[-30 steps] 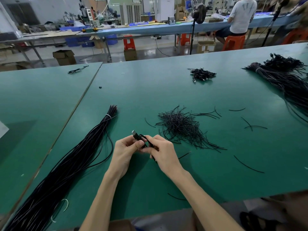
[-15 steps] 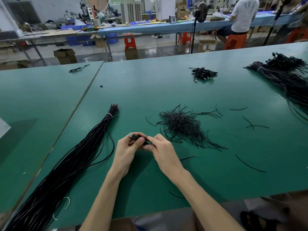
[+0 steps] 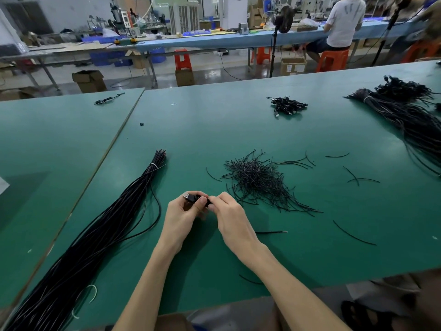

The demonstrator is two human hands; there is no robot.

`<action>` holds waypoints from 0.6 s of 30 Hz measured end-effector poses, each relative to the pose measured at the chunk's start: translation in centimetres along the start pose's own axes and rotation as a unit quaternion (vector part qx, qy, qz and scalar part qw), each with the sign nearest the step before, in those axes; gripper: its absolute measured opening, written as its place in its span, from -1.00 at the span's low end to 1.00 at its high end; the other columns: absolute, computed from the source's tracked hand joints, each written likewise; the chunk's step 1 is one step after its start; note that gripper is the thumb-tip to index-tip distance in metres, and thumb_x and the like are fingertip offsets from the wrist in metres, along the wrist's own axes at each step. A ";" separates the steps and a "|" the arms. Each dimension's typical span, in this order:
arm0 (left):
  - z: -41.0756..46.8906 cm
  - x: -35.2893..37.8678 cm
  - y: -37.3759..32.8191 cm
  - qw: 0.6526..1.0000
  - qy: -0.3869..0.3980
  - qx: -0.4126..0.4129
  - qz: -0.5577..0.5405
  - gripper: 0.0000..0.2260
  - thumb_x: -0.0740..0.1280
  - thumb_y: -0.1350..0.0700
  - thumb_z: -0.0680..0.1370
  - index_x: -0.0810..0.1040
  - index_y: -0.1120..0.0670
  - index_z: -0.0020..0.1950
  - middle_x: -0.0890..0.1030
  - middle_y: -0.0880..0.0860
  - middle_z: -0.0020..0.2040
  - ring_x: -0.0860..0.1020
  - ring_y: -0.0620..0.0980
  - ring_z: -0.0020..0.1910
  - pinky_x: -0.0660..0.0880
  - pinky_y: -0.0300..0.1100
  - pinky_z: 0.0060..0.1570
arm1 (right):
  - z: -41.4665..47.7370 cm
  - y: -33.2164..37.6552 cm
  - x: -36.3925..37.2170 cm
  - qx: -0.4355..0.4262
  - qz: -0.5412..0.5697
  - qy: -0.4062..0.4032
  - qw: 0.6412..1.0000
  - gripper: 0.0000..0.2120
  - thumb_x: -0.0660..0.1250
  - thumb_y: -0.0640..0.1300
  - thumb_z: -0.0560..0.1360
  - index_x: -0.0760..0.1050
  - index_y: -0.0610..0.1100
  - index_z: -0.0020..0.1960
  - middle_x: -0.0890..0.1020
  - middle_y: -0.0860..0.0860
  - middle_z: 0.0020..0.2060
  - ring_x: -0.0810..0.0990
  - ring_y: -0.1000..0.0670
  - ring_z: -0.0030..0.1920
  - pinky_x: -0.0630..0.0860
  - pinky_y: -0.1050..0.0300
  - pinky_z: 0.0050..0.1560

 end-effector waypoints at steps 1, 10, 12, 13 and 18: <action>0.2 -0.1 0.0 1.000 0.013 -0.002 0.008 -0.95 0.43 0.20 0.60 0.70 0.12 0.02 0.70 0.16 -0.17 0.63 0.01 -0.23 0.59 -0.19 -0.20 | 0.0 0.0 -0.1 0.004 0.005 -0.002 1.000 -0.78 0.23 -0.26 0.69 0.58 -0.18 0.27 0.46 0.00 -0.09 0.42 0.09 -0.16 0.35 0.33 -0.11; 3.1 -2.6 -1.8 0.960 0.182 -0.062 0.204 -0.91 0.56 0.19 0.49 0.69 0.12 -0.06 0.73 0.10 -0.18 0.72 0.13 -0.21 0.66 -0.10 -0.20 | -0.2 -0.3 1.0 -0.023 -0.078 0.065 0.995 -0.71 0.26 -0.44 0.59 0.56 -0.23 0.24 0.43 -0.02 -0.05 0.42 -0.01 0.03 0.52 0.04 0.06; 3.4 -2.0 -2.1 0.938 0.201 -0.043 0.280 -0.91 0.53 0.20 0.52 0.64 0.09 -0.06 0.72 -0.02 -0.21 0.71 0.00 -0.26 0.62 -0.21 -0.22 | -0.3 -0.2 1.0 -0.029 -0.110 0.064 0.991 -0.58 0.30 -0.55 0.47 0.54 -0.25 0.26 0.42 -0.02 -0.04 0.41 -0.02 0.06 0.54 0.02 0.08; 3.5 -1.6 -2.1 0.921 0.208 -0.032 0.329 -0.91 0.50 0.18 0.55 0.61 0.06 -0.05 0.70 -0.09 -0.24 0.67 -0.08 -0.30 0.57 -0.29 -0.23 | -0.3 -0.2 0.9 -0.027 -0.120 0.055 0.991 -0.53 0.30 -0.58 0.43 0.54 -0.25 0.26 0.42 -0.02 -0.04 0.40 -0.02 0.06 0.53 0.03 0.06; 2.8 0.2 -1.9 0.867 0.232 0.032 0.439 -0.88 0.27 0.17 0.69 0.60 0.07 0.05 0.49 0.00 -0.14 0.47 -0.12 -0.22 0.36 -0.23 -0.11 | -0.3 -0.2 0.4 -0.025 -0.117 0.009 0.993 -0.37 0.31 -0.58 0.44 0.41 -0.29 0.48 0.51 -0.09 0.07 0.43 -0.07 0.17 0.48 0.11 0.20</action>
Point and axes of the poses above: each hand's wrist, its own z-axis towards the middle knuckle, its own x-axis out of the palm, y = z × x, the point moved 3 cm from there along z, towards the middle knuckle
